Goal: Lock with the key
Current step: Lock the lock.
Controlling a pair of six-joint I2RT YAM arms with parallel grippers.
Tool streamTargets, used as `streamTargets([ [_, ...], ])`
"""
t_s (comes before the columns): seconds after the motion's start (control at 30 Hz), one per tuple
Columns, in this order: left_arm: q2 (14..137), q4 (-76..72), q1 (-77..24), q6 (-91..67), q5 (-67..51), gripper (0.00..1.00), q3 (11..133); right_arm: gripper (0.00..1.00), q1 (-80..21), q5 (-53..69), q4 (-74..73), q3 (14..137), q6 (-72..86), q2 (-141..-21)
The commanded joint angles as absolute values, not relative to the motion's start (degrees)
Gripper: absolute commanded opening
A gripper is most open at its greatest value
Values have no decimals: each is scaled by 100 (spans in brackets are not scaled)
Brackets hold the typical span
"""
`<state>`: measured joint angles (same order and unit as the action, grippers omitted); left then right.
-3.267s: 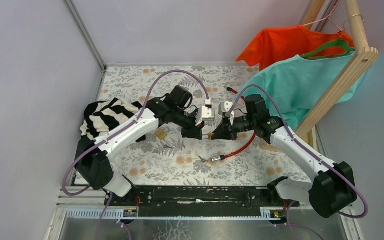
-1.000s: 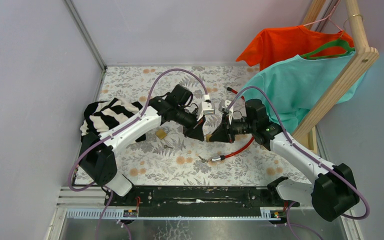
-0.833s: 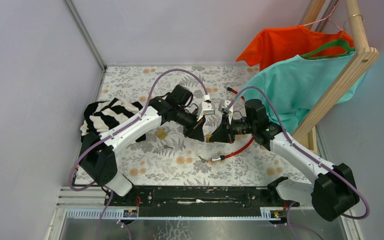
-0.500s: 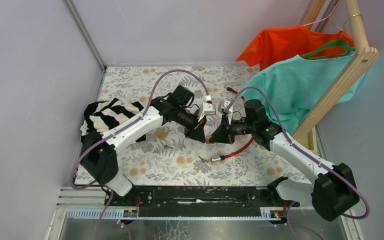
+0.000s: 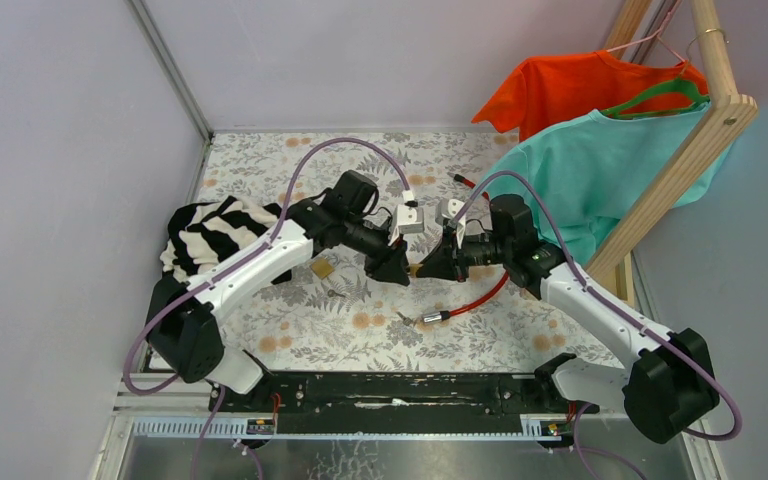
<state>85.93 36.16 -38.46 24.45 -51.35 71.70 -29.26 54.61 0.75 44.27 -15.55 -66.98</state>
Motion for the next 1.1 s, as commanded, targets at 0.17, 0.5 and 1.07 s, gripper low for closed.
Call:
streamTargets([
  [0.17, 8380, 4022, -3800, 3598, -4768, 57, 7433, 0, -2953, 5485, 326, 4799, -2049, -6604],
  [0.5, 8669, 3670, -3806, 3450, -4696, 52, 7550, 0, -2954, 5668, 353, 4782, -1954, -6574],
  [1.07, 8667, 3667, -3808, 3586, -4687, 2, 7440, 7, -2927, 5607, 368, 4768, -1890, -6504],
])
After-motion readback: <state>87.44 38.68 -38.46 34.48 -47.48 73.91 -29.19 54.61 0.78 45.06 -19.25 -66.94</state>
